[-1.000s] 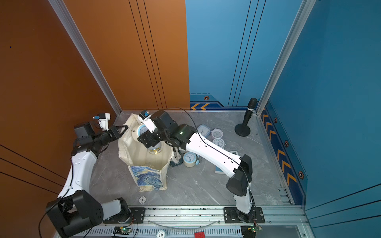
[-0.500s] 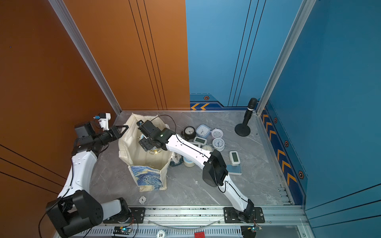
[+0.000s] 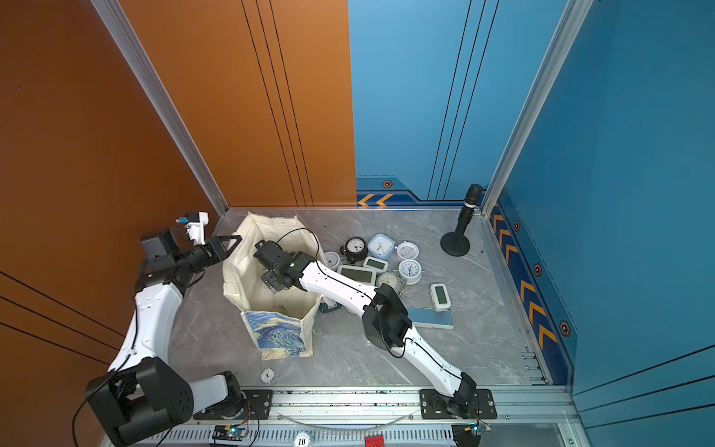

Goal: Put the alarm clock into the canvas bag
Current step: Place the alarm at the canvas bag.

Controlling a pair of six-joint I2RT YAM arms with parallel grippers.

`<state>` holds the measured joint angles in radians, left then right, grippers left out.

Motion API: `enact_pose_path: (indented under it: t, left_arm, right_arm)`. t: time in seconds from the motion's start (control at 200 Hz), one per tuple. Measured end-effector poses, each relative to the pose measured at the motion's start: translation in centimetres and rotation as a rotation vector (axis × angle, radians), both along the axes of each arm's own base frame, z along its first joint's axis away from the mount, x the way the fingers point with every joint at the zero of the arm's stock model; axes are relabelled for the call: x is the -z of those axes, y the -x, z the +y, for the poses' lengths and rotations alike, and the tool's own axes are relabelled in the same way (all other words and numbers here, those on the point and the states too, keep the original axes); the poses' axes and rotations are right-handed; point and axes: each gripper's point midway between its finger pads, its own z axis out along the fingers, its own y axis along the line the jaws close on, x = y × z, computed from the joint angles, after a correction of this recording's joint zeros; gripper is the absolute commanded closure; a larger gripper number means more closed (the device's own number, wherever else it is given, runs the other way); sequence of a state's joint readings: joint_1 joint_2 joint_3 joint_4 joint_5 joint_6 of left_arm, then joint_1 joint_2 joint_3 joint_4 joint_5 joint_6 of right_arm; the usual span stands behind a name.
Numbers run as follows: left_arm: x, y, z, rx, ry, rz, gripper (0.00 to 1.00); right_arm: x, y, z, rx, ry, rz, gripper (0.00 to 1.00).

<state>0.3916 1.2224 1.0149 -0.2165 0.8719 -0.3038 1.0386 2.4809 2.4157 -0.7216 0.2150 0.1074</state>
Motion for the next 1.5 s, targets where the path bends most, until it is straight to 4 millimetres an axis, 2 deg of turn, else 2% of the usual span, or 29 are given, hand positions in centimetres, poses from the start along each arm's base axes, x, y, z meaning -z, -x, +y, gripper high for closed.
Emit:
enact_pose_path:
  t: [0.215, 0.485, 0.751, 0.866, 1.006, 1.296, 1.502]
  left_arm:
    - [0.0, 0.0, 0.0, 0.000, 0.000, 0.000, 1.00]
    - [0.0, 0.0, 0.0, 0.001, 0.000, 0.000, 1.00]
    - [0.0, 0.0, -0.1, 0.003, 0.000, 0.000, 1.00]
    - [0.0, 0.0, -0.2, 0.007, 0.000, -0.001, 1.00]
    - [0.0, 0.0, -0.3, 0.008, -0.001, -0.002, 1.00]
    - [-0.1, 0.0, -0.5, 0.013, -0.002, -0.003, 1.00]
    - [-0.1, 0.0, -0.5, 0.013, -0.002, -0.004, 1.00]
  right_arm:
    - [0.2, -0.3, 0.2, 0.003, -0.003, -0.001, 0.37]
    - [0.2, -0.3, -0.1, 0.005, 0.006, 0.005, 0.13]
    - [0.9, 0.3, -1.0, 0.005, 0.052, 0.036, 0.05]
    - [0.3, 0.7, -1.2, 0.002, 0.056, 0.039, 0.03]
    - [-2.5, 1.4, -1.1, -0.009, 0.021, 0.019, 0.03]
    - [-11.4, 2.9, -1.5, -0.030, -0.116, -0.057, 0.04]
    - [-14.8, 3.5, -2.3, -0.033, -0.167, -0.082, 0.05]
